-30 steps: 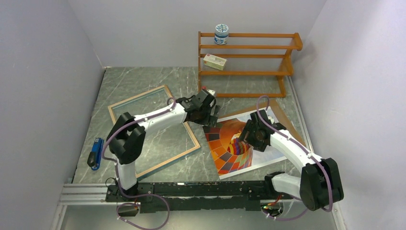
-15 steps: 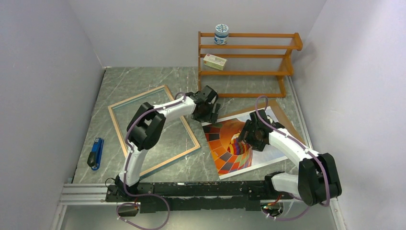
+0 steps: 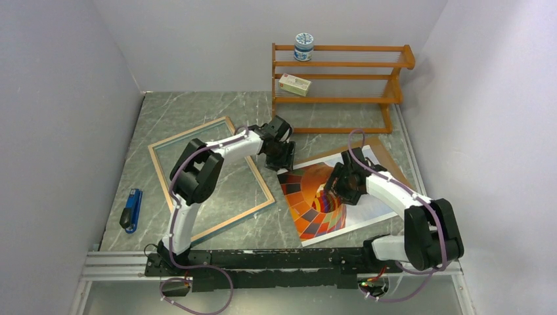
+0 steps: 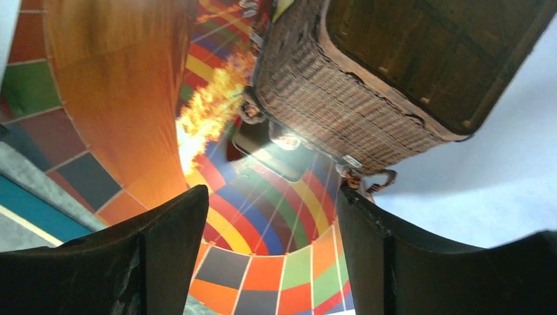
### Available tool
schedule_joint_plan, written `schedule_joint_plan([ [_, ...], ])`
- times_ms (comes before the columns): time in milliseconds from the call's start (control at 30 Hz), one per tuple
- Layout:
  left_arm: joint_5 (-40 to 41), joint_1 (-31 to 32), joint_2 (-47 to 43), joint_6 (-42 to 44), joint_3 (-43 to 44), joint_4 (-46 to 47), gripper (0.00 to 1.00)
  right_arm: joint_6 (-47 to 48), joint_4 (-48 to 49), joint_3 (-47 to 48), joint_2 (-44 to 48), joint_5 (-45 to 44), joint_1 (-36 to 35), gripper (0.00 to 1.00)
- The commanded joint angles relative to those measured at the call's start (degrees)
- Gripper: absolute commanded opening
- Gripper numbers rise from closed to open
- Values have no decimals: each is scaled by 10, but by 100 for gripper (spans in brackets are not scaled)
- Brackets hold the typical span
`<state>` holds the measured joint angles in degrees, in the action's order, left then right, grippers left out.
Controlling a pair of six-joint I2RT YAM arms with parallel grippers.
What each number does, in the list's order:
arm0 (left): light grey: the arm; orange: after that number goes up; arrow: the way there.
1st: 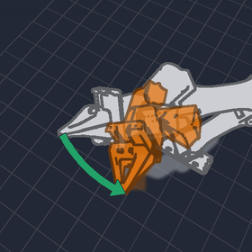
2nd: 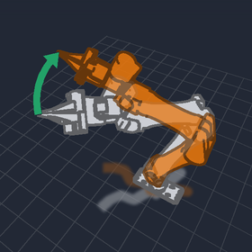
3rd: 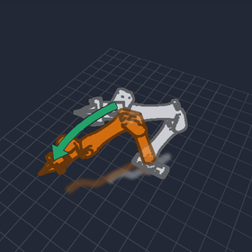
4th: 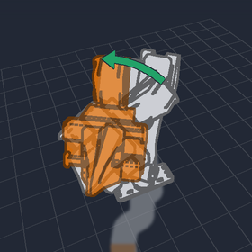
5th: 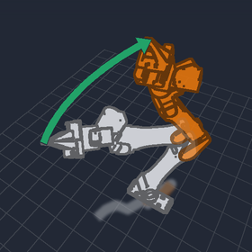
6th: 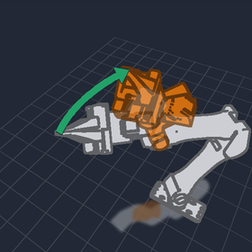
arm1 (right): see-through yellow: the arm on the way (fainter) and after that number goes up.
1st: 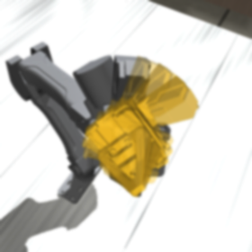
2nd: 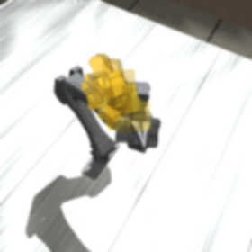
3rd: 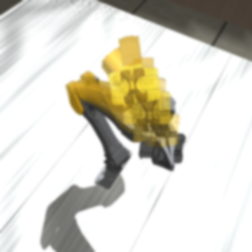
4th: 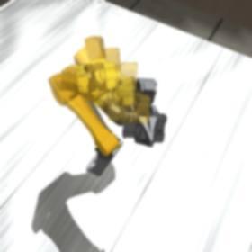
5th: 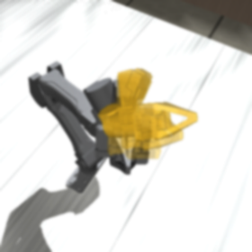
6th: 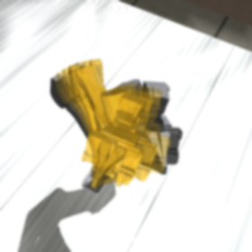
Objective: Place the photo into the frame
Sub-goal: Move the photo to the center of the board.
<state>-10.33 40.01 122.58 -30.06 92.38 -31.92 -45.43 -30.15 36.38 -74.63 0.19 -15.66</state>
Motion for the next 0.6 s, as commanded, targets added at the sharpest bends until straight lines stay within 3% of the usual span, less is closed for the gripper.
schedule_joint_plan([
  [0, -50, 5, -29, -21, -17, 0, 59, -15, 37, -26, -49, 35, -1, 75],
  [167, -52, 2, -44, -18, -12, -5, 54, -20, 46, -31, -46, 36, -1, 75],
  [400, -71, -4, -50, -13, -16, -4, 64, -21, 51, -37, -40, 38, -1, 75],
  [567, -81, -5, -45, -14, -25, -6, 61, -26, 60, -44, -41, 45, -1, 75],
])
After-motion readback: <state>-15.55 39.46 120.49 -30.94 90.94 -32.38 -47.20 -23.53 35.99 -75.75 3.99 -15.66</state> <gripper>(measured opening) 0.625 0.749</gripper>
